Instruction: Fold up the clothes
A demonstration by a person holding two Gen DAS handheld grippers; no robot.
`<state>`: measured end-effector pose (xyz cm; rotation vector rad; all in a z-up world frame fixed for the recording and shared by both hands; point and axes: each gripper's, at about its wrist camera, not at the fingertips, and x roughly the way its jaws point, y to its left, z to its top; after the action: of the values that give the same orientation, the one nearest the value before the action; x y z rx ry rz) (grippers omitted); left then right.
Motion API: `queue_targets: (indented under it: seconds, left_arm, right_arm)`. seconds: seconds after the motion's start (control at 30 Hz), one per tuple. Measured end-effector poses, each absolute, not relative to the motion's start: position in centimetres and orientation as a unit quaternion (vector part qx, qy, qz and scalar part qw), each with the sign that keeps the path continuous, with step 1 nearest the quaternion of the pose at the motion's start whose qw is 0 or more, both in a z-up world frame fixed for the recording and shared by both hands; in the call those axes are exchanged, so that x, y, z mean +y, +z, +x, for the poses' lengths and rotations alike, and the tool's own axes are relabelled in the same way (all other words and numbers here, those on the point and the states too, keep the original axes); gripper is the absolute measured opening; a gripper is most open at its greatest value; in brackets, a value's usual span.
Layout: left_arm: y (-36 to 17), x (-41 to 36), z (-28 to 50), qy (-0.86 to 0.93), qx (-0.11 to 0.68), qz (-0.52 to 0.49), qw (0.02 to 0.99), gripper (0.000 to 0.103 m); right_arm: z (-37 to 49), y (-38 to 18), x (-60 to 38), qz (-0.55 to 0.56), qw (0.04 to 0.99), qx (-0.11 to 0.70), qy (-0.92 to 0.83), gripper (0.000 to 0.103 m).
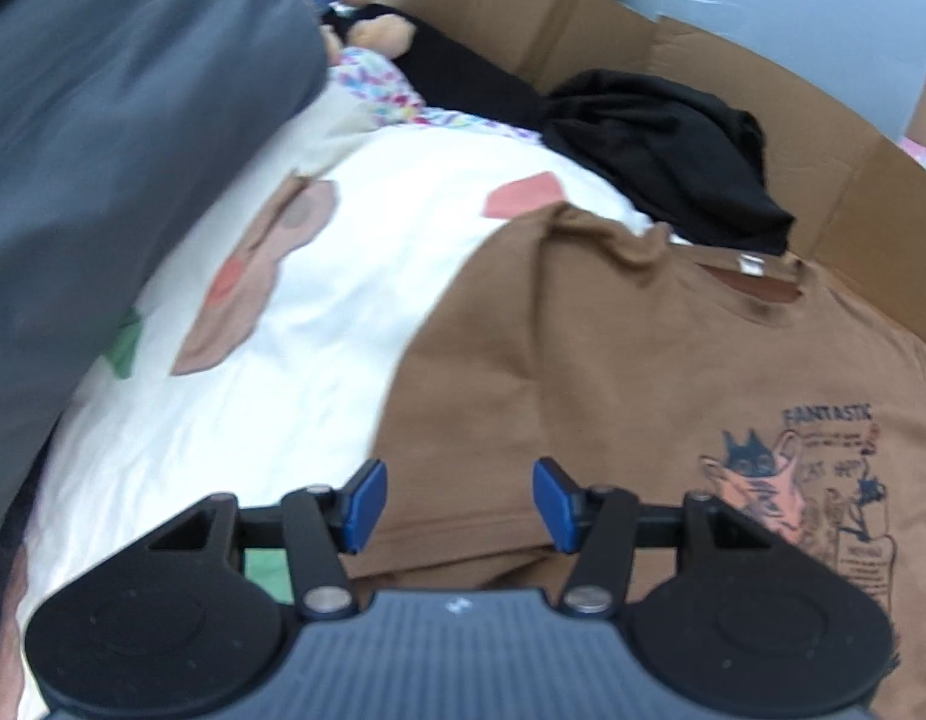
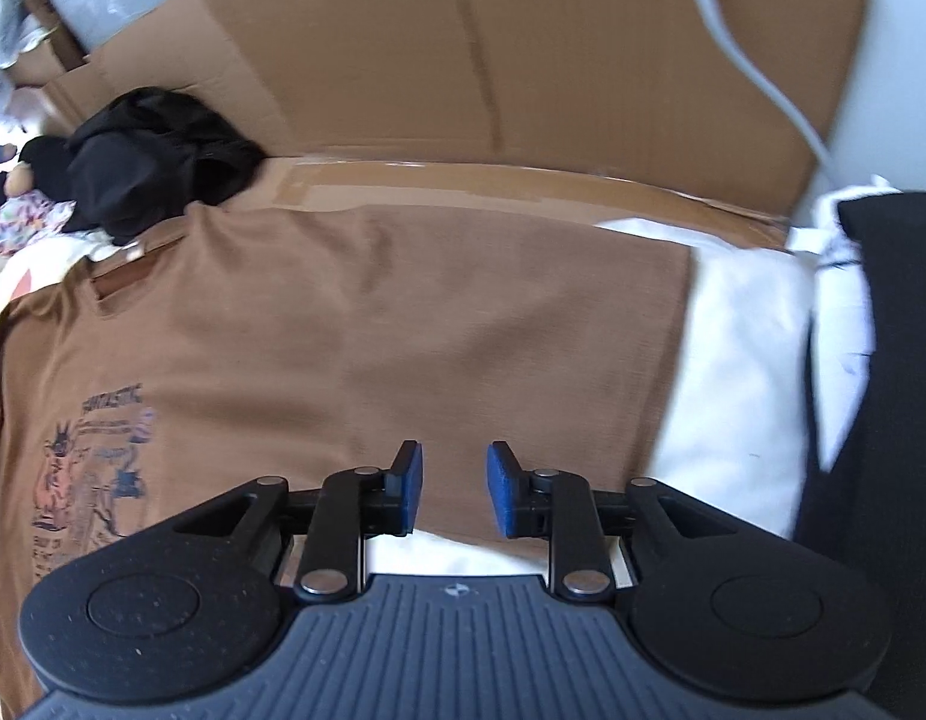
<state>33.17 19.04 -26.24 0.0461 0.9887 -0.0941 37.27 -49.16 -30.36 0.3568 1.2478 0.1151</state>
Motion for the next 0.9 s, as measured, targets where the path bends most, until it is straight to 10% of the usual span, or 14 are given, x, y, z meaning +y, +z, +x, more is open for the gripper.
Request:
queue_targets:
  seconds: [0.7, 0.9]
  left_arm:
    - [-29.8, 15.6, 31.7, -0.109, 0.478, 0.089, 0.867, 0.075]
    - [-30.1, 15.9, 32.3, -0.085, 0.469, 0.093, 0.874, 0.052]
  right_arm:
    - [37.1, -32.0, -42.0, 0.151, 0.778, 0.597, 0.120, 0.033]
    - [36.4, -32.3, -42.0, 0.153, 0.773, 0.602, 0.128, 0.034]
